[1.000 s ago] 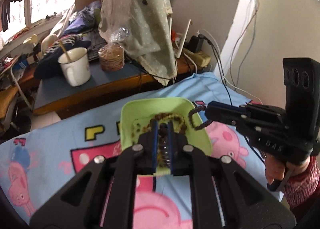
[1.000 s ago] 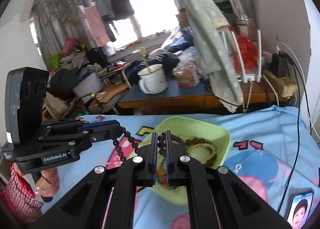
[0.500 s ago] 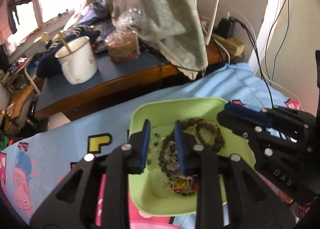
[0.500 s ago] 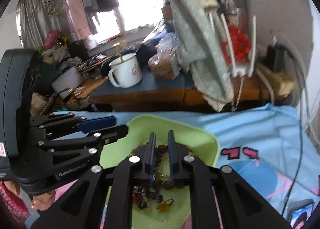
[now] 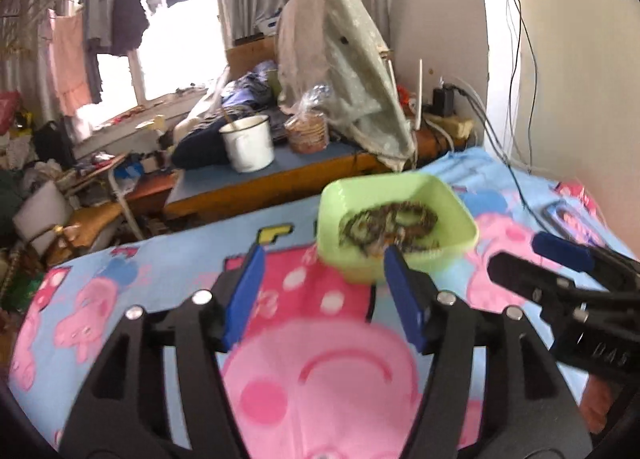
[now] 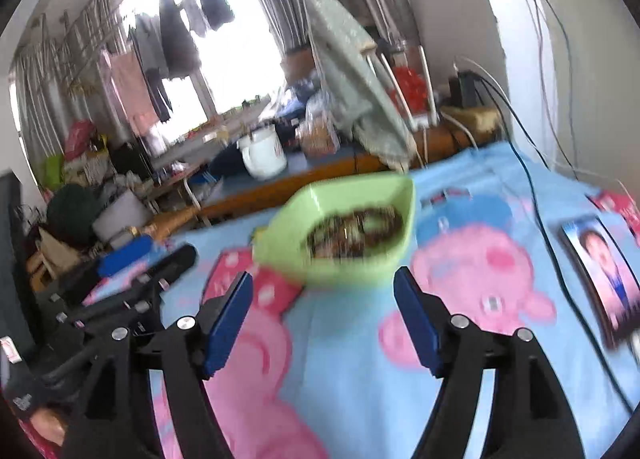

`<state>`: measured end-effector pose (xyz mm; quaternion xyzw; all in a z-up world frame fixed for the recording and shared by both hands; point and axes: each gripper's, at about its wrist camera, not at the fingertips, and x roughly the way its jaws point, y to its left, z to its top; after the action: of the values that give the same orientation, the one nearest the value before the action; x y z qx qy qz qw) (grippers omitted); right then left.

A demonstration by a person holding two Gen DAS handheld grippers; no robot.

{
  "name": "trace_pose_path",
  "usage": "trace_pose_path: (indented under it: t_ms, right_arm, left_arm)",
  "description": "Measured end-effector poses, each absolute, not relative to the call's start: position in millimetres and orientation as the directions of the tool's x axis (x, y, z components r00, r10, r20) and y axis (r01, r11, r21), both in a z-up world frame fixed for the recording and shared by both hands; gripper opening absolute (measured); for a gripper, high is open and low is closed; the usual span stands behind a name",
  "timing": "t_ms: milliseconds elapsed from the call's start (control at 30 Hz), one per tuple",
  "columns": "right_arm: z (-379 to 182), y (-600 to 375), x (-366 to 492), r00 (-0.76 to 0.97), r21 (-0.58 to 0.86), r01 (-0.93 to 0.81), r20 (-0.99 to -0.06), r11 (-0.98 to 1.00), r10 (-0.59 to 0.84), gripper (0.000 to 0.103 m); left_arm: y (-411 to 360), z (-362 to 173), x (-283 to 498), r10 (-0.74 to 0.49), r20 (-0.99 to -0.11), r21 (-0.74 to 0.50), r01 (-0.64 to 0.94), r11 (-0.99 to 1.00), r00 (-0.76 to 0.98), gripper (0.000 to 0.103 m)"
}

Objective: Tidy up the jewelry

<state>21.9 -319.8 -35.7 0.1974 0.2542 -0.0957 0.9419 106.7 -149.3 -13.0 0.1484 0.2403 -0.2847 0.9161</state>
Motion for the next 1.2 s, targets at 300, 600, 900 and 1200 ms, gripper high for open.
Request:
trace_pose_path:
  t_ms: [300, 600, 900, 1200]
  right_arm:
    - [-12.0, -293.0, -34.7, 0.841, 0.327, 0.364, -0.517, 0.872, -0.157, 0.057]
    - [9.5, -270.8, -75.3, 0.860, 0.286, 0.360, -0.472, 0.888, -0.196, 0.072]
    - [7.1, -280.5, -88.1, 0.863, 0.350, 0.358, -0.478, 0.866, -0.164, 0.075]
    - [8.8, -278.5, -93.4, 0.866, 0.336, 0.347, -0.473, 0.875, -0.162, 0.075]
  left_arm:
    - [-119.2, -0.1, 46.2, -0.418, -0.497, 0.170, 0.558, 0.812, 0.760, 0.079]
    - [-97.0, 17.5, 15.4, -0.383, -0.462, 0.147, 0.495, 0.857, 0.800, 0.097]
    - [-101.4, 18.7, 5.0, -0.319, -0.473, 0.201, 0.453, 0.869, 0.822, 0.097]
    - [-108.6, 22.0, -3.7, -0.336, -0.470, 0.205, 0.471, 0.858, 0.816, 0.097]
